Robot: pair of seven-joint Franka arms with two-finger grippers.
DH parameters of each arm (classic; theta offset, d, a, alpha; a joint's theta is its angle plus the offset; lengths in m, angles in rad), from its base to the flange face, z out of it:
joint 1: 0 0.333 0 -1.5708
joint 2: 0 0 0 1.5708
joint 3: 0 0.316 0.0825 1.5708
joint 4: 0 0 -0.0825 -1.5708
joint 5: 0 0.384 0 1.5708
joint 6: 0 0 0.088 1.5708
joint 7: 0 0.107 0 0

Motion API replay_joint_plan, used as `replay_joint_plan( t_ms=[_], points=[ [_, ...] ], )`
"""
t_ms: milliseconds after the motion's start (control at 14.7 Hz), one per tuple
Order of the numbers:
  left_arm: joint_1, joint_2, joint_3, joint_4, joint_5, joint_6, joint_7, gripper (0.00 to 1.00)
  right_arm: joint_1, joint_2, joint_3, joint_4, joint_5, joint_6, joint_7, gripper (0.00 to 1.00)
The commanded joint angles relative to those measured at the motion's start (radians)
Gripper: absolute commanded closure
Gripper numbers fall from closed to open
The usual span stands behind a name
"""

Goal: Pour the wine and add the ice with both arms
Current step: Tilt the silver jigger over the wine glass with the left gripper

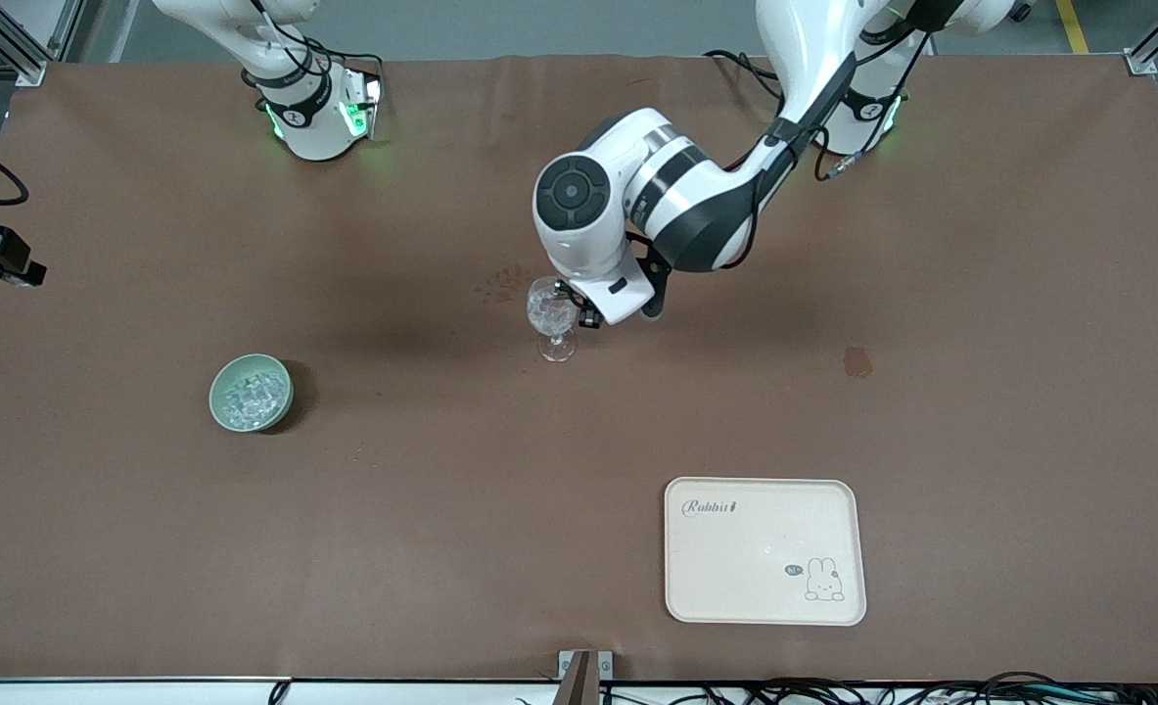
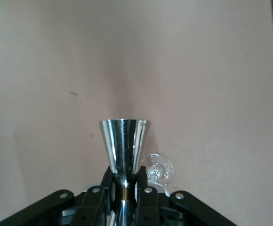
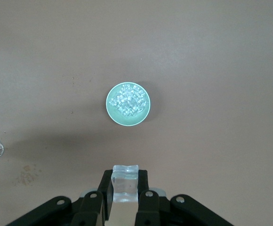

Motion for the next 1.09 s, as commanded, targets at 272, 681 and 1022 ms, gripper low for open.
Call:
replay_joint_plan(
  t_ms=[272,681,1022],
  points=[
    [-0.053,0.013,0.02,0.039,0.1,-0.026,0.034,1.0,0.003,-0.008,0.006,-0.012,-0.016,0.008,0.003,0.99],
    [-0.086,0.016,0.021,0.042,0.184,-0.02,0.09,1.0,0.003,-0.008,0.005,-0.012,-0.014,0.009,0.003,0.99],
    [-0.129,0.026,0.029,0.042,0.308,-0.022,0.115,1.0,0.003,-0.008,0.006,-0.012,-0.012,0.014,0.003,0.99]
  ],
)
